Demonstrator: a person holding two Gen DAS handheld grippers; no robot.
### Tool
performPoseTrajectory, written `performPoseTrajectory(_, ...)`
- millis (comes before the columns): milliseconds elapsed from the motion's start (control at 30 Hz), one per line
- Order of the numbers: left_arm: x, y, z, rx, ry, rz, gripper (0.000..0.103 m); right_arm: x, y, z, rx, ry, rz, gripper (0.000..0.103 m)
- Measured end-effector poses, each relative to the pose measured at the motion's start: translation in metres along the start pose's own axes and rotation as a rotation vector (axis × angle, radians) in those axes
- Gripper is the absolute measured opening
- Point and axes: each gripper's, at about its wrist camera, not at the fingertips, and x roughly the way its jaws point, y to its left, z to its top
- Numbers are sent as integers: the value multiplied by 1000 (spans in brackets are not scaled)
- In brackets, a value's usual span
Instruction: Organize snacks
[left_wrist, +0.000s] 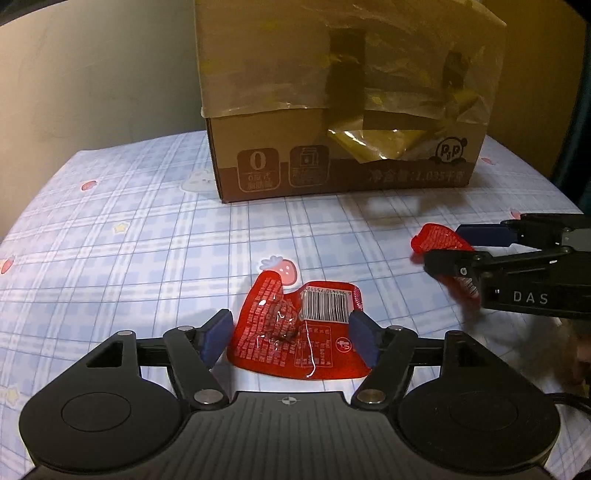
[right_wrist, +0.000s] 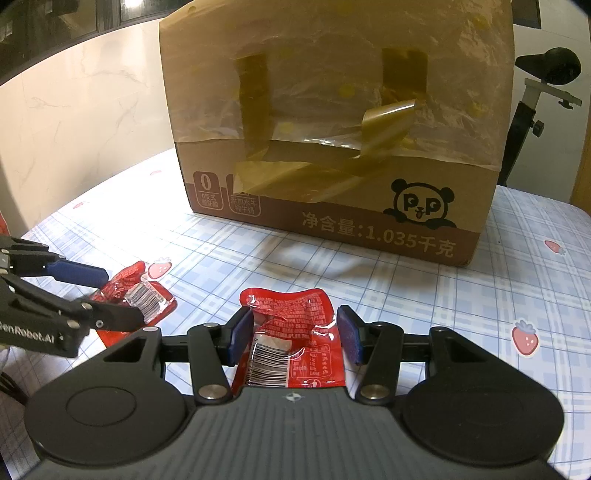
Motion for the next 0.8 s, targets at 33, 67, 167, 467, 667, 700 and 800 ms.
performPoseTrajectory(33,0,-1,0,1,-3,3,73,0,0,0,0,0,0,53)
performPoseTrajectory(67,0,-2,0,4,-6,4,73,0,0,0,-1,1,0,53)
performPoseTrajectory(167,-1,-2,-1,6,-16,0,71,1,0,0,0,1,1,53)
performPoseTrajectory(467,-5,2,-1,-13,-41,-16,26,0,-1,0,4,0,3,53)
performPoseTrajectory(667,-10,5,1,-40,-53,-29,22,1,0,0,4,0,4,53)
performPoseTrajectory(700,-11,6,2,-43,-59,-30,22,1,0,0,4,0,5,53)
performPoseTrajectory(800,-17,8,6,-53,-80,-33,22,0,0,0,8,-2,6,53)
